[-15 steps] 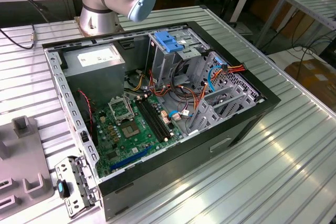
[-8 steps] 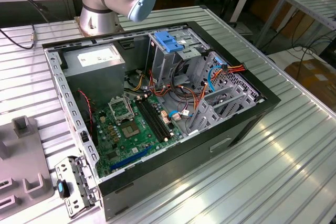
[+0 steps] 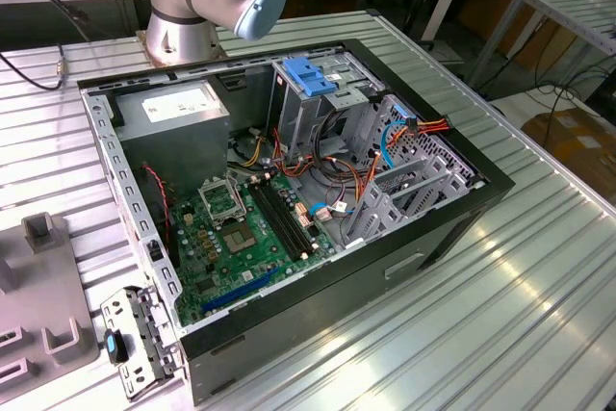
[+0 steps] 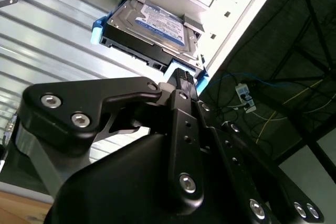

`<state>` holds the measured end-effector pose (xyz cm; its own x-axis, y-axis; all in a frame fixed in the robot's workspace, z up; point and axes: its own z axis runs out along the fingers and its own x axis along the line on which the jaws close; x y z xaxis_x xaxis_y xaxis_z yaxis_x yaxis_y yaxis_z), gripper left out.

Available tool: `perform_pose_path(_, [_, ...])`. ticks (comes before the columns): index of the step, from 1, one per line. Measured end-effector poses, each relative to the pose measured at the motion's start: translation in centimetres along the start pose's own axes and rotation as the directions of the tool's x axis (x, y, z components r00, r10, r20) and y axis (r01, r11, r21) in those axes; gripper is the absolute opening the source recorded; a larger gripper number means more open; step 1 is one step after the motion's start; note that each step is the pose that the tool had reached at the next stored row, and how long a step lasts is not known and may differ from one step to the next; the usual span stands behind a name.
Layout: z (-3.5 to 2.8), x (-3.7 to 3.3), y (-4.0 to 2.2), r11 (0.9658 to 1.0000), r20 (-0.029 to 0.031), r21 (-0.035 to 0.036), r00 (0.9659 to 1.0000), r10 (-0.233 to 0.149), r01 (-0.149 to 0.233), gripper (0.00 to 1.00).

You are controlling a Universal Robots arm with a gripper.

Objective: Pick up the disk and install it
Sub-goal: 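Pick up the disk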

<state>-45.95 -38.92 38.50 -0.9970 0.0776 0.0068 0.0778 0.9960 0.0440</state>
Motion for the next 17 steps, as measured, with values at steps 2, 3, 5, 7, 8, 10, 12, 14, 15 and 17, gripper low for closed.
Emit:
perform_pose_path(2, [0.00,0.00,0.00,0.9950,-0.0044,0.0005,0.9950,-0.099,0.099,0.11])
perform_pose_path(3, [0.00,0.00,0.00,0.9942,-0.0048,0.0005,0.9942,-0.108,0.108,0.11])
perform_pose_path(5, [0.00,0.00,0.00,0.9917,-0.0057,0.0005,0.9917,-0.128,0.128,0.11])
perform_pose_path(7, [0.00,0.00,0.00,0.9883,-0.0068,0.0005,0.9882,-0.153,0.153,0.11])
perform_pose_path(8, [0.00,0.00,0.00,0.9860,-0.0075,0.0005,0.9859,-0.167,0.167,0.11])
perform_pose_path(10, [0.00,0.00,0.00,0.9825,-0.0084,0.0005,0.9825,-0.186,0.186,0.11])
perform_pose_path(12, [0.00,0.00,0.00,0.9790,-0.0090,0.0005,0.9790,-0.204,0.204,0.11])
perform_pose_path(14, [0.00,0.00,0.00,0.9749,-0.0099,0.0004,0.9748,-0.223,0.223,0.11])
perform_pose_path(15, [0.00,0.00,0.00,0.9726,-0.0103,0.0004,0.9726,-0.232,0.232,0.11])
perform_pose_path(17, [0.00,0.00,0.00,0.9659,-0.0116,0.0003,0.9659,-0.259,0.259,0.11])
